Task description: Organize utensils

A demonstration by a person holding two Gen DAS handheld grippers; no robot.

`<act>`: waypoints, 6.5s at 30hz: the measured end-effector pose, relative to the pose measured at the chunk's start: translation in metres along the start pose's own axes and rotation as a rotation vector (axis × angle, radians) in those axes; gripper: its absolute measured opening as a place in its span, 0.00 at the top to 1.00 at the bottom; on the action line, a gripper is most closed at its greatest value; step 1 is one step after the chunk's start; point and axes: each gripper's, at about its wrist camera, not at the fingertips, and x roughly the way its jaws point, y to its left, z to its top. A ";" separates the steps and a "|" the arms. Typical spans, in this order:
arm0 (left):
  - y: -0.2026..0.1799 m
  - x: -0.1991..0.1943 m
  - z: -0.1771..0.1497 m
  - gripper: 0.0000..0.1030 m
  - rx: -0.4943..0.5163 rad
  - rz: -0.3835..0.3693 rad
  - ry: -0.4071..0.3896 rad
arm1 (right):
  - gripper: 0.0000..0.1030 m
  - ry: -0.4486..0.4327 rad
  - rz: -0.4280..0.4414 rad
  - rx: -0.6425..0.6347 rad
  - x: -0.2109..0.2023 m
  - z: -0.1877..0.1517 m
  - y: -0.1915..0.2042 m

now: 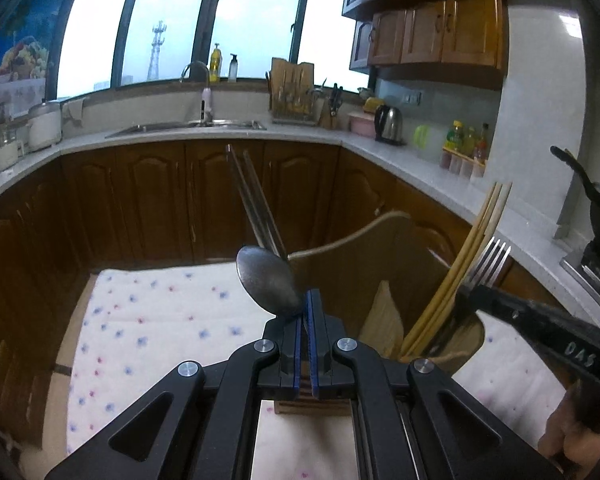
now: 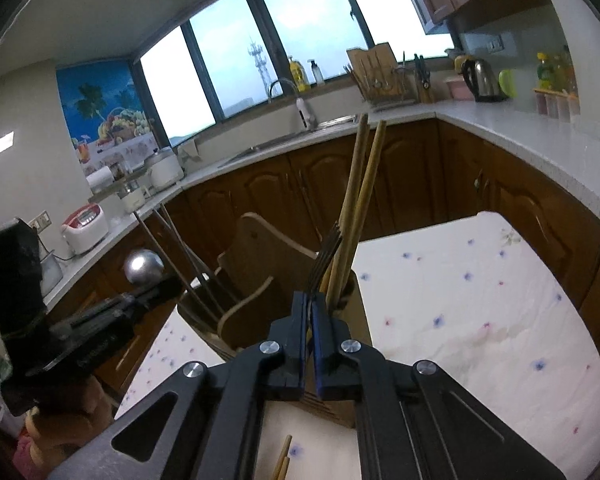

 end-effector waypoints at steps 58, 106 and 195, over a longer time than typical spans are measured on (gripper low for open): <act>0.015 -0.087 -0.056 0.17 -0.105 0.031 -0.012 | 0.19 -0.111 0.069 0.086 -0.056 -0.009 -0.009; -0.022 -0.293 -0.159 0.01 -0.024 0.183 -0.134 | 0.00 -0.218 0.016 -0.142 -0.210 -0.108 0.055; -0.056 -0.279 -0.213 0.01 0.061 0.258 -0.166 | 0.00 -0.247 -0.048 -0.147 -0.185 -0.176 0.035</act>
